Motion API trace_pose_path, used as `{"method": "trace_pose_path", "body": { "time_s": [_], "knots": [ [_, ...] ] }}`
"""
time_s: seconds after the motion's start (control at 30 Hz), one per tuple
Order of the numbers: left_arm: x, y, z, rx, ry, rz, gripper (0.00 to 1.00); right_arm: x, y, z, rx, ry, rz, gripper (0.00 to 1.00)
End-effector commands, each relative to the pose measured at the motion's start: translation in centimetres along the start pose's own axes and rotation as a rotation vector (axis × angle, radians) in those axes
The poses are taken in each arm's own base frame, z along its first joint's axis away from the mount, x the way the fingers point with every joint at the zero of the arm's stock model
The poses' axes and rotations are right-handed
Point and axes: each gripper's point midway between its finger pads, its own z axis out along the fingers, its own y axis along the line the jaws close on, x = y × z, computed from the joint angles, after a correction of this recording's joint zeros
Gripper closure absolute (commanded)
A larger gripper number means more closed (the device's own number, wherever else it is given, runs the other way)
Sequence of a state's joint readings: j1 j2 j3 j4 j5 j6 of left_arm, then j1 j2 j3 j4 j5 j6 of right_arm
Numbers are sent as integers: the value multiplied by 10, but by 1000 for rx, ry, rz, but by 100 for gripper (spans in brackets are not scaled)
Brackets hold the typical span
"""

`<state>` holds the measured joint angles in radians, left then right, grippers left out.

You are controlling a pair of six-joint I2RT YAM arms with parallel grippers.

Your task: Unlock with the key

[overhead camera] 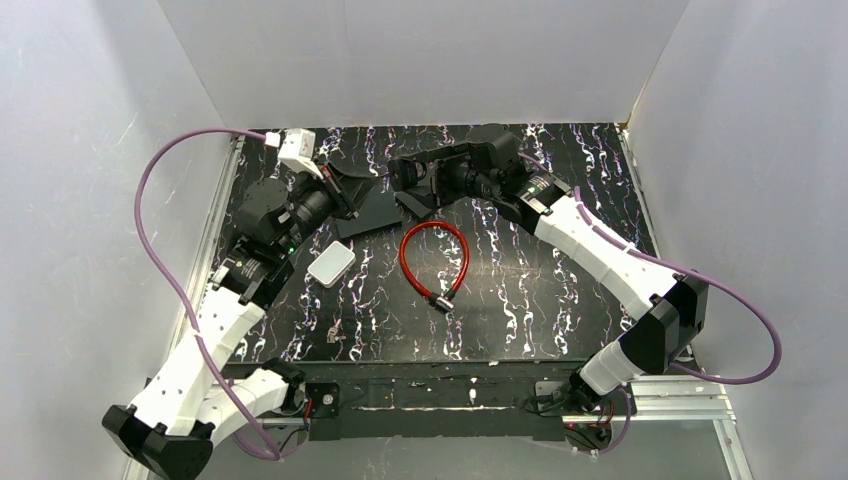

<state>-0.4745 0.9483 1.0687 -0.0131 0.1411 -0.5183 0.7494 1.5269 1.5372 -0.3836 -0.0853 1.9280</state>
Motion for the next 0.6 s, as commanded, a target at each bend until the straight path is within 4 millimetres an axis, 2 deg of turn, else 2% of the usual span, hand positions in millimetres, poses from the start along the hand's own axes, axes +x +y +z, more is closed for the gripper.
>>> {"method": "trace_pose_path", "body": {
  "time_s": [0.0, 0.23, 0.57],
  "knots": [
    [-8, -9, 6, 32, -28, -5, 100, 32, 59, -31, -204, 95, -14, 99],
    [-1, -6, 10, 26, -13, -9, 100, 32, 59, -30, -207, 99, -16, 99],
    [-6, -5, 16, 10, -30, -27, 100, 33, 59, -29, -209, 101, -16, 99]
  ]
}}
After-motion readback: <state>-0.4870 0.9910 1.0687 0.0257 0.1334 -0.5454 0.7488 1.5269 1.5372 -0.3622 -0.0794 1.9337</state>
